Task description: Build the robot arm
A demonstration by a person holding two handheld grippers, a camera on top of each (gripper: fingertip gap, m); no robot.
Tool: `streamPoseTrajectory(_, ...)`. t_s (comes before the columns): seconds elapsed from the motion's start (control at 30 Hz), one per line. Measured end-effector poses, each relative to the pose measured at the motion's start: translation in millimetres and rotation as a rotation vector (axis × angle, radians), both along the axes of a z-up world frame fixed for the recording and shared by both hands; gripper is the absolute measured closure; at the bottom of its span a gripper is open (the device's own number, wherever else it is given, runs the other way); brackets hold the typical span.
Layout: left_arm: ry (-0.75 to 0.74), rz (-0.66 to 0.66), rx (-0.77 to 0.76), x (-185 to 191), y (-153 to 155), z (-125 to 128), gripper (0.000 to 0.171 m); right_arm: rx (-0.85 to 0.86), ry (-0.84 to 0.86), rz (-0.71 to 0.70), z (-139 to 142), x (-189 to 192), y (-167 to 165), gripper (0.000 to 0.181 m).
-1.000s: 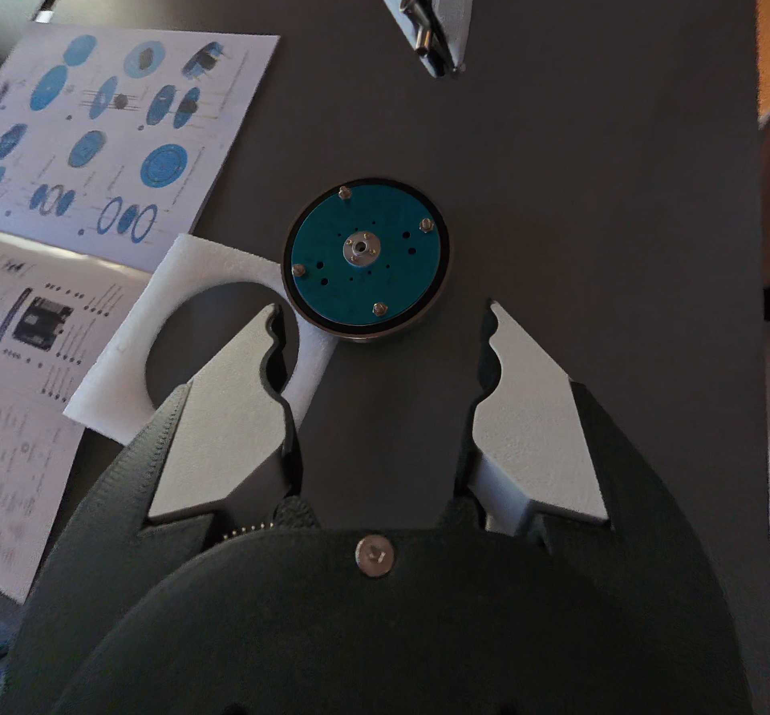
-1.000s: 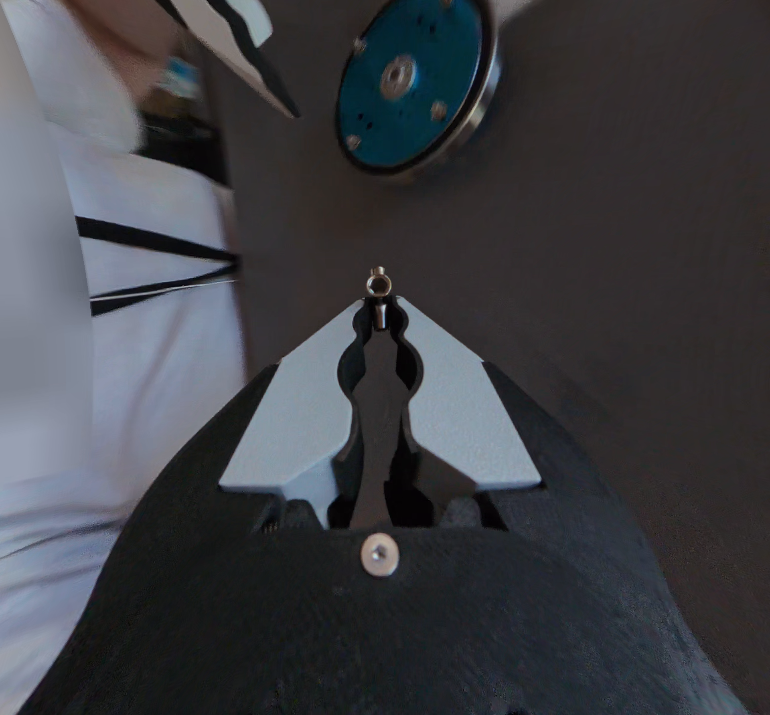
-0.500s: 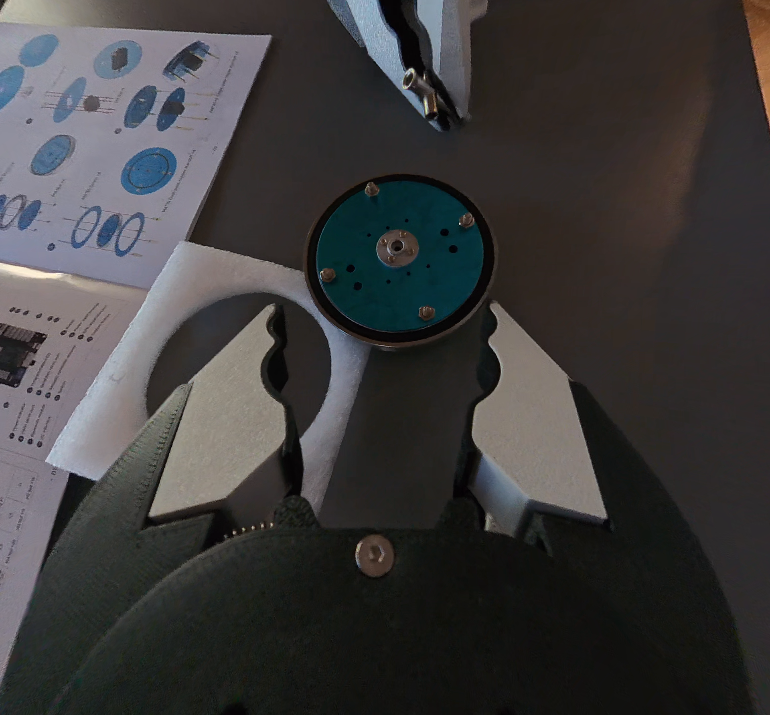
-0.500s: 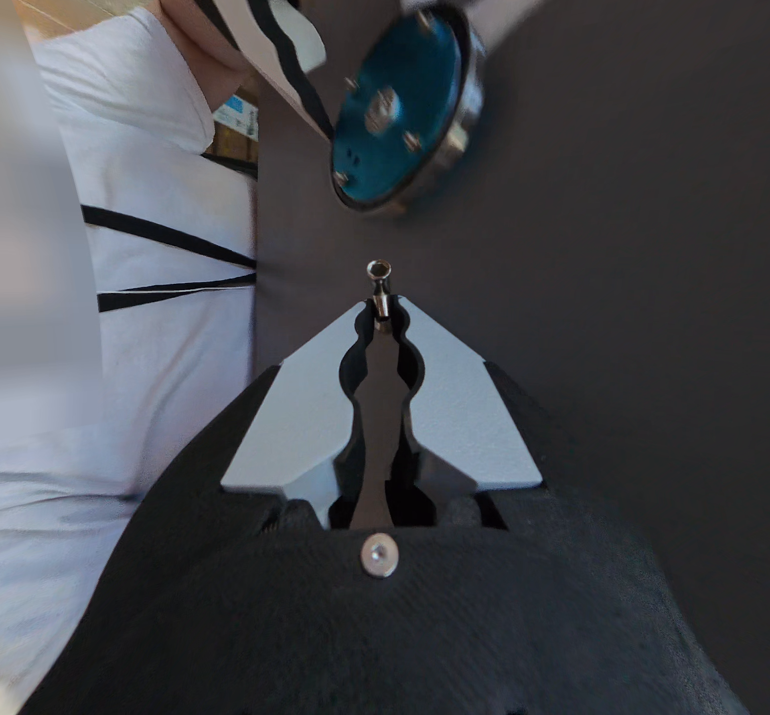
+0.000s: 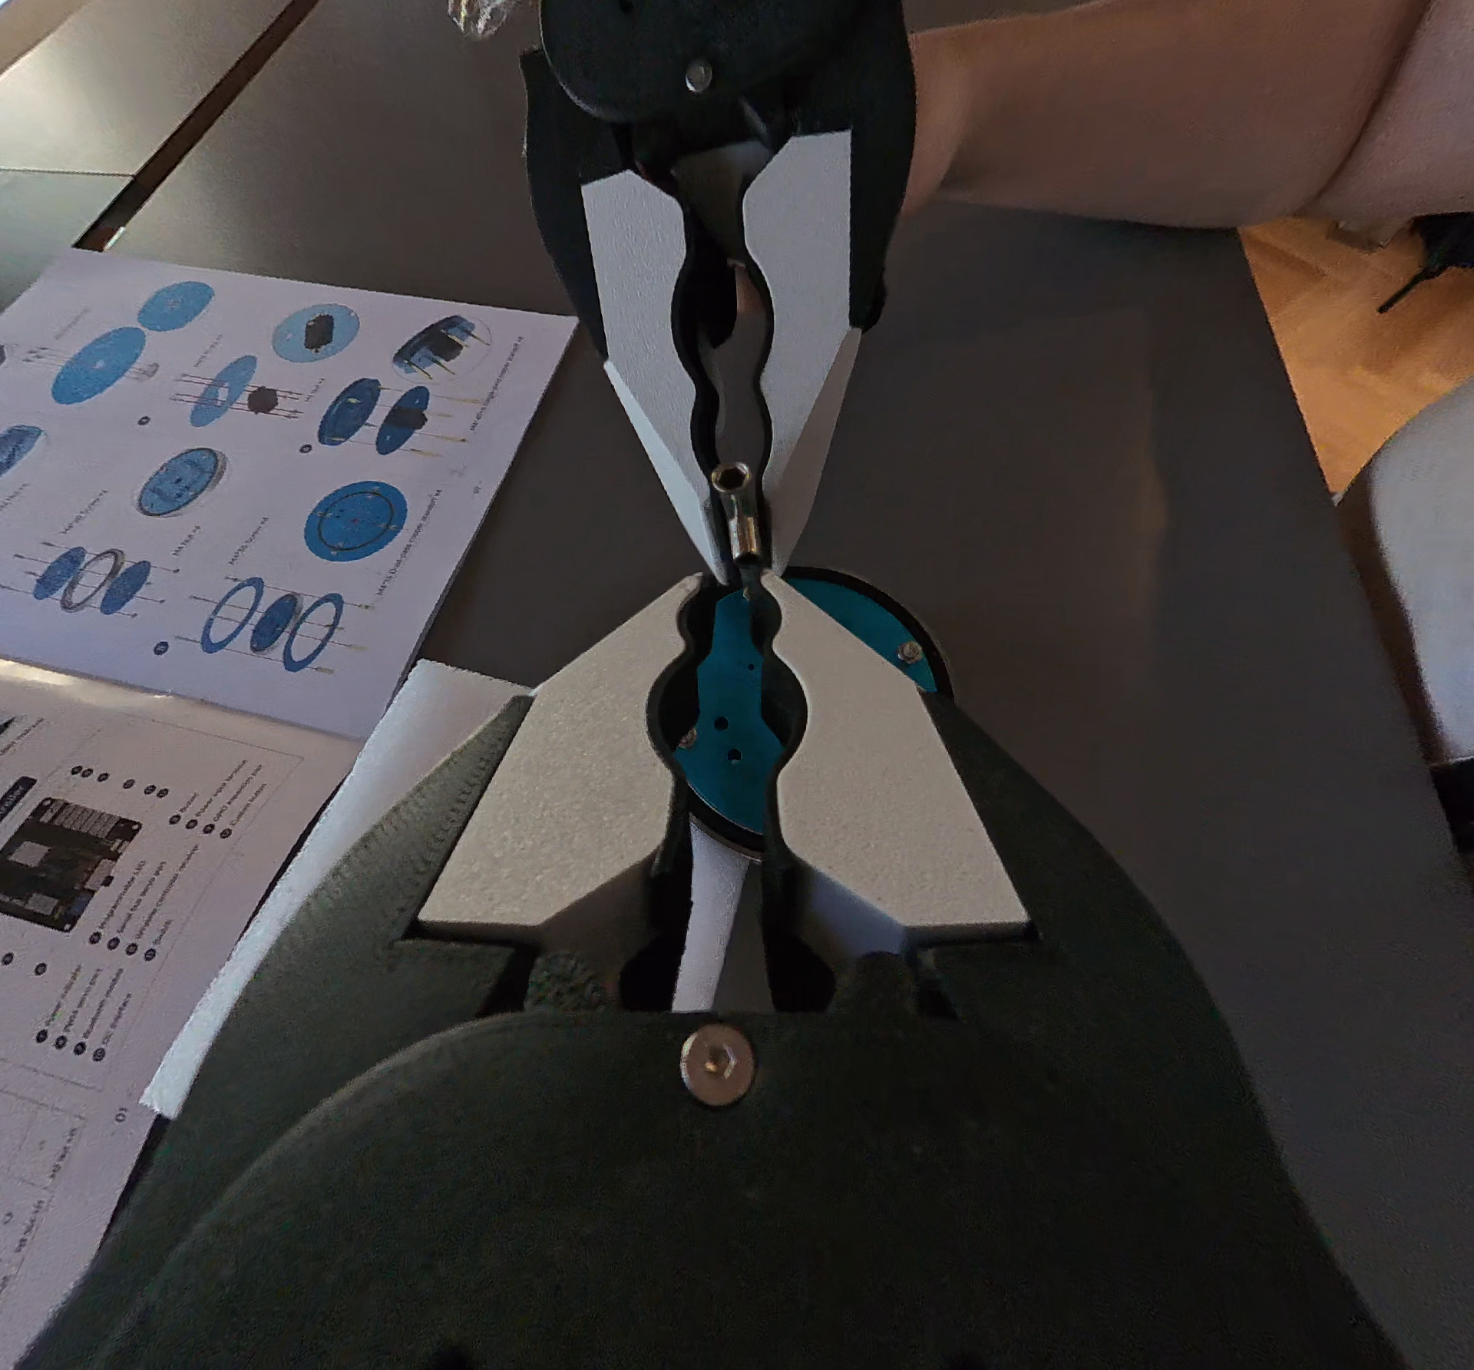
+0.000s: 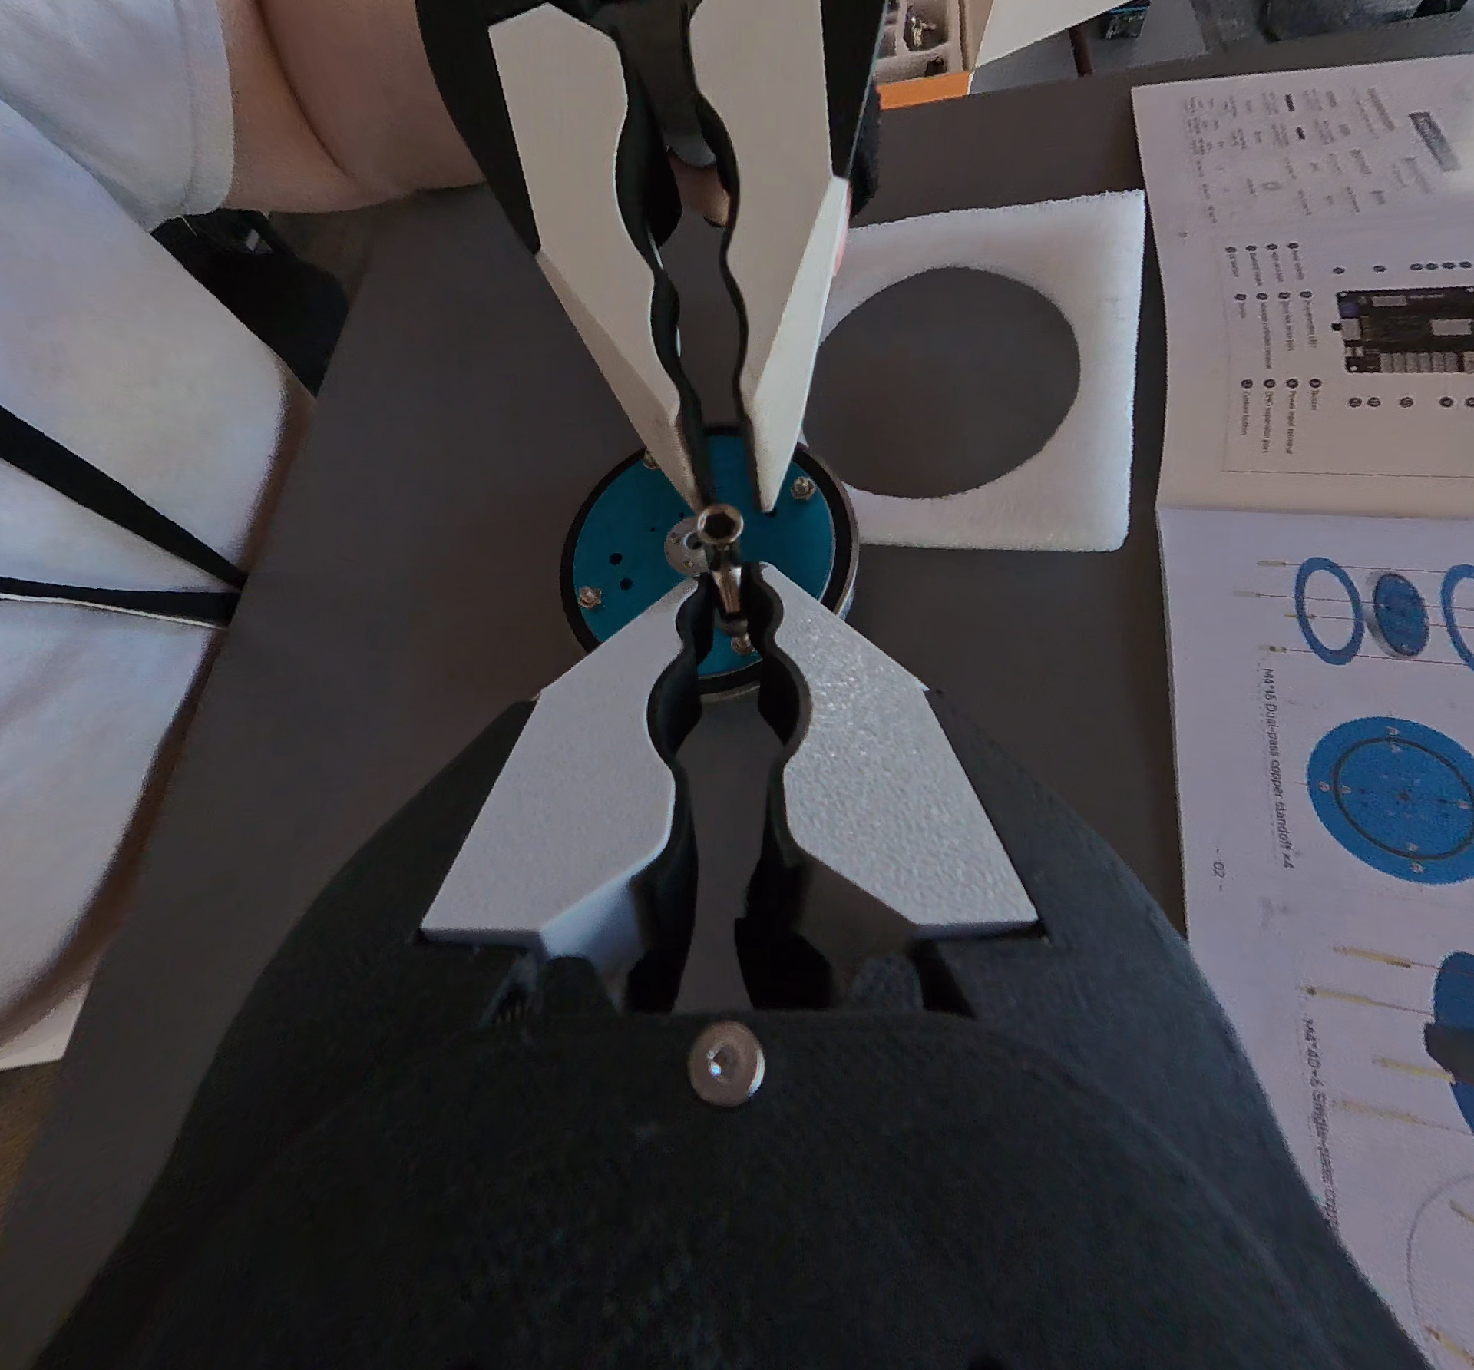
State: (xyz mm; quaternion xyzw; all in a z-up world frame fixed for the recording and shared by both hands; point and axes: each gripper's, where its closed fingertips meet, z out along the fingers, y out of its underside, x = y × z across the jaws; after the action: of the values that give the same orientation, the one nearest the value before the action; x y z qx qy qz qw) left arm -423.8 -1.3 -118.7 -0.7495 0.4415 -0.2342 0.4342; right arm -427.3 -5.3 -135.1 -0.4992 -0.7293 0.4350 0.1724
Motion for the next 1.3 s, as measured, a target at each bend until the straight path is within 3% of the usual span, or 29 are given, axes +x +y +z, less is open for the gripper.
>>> streamPoseTrajectory(0.1, -0.034, -0.014, -0.013, 3, -1, -1, 0.167, -0.023, 0.011, 0.009, -3, 0, 0, 0.175)
streamPoseTrajectory(0.2, -0.024, 0.001, -0.022, 1, 3, -6, 0.157, -0.020, -0.005, 0.007, -8, 2, 1, 0.175)
streamPoseTrajectory(0.5, -0.043, -0.042, -0.047, 7, -1, -10, 0.162, 0.026, -0.017, -0.004, -14, 2, 2, 0.174)
streamPoseTrajectory(0.6, -0.075, -0.053, -0.056, 12, -4, -5, 0.153, 0.071, -0.039, 0.002, -14, 1, 0, 0.174)
streamPoseTrajectory(0.77, -0.002, -0.045, -0.042, 13, -2, -13, 0.164, 0.095, -0.066, 0.009, -14, 4, -2, 0.174)
streamPoseTrajectory(1.2, 0.016, -0.044, -0.057, 12, -4, -14, 0.165, -0.040, -0.052, 0.008, -4, 10, -4, 0.166)
streamPoseTrajectory(1.3, 0.025, -0.049, -0.063, 13, -5, -14, 0.165, -0.028, -0.025, -0.008, 3, 14, -1, 0.175)
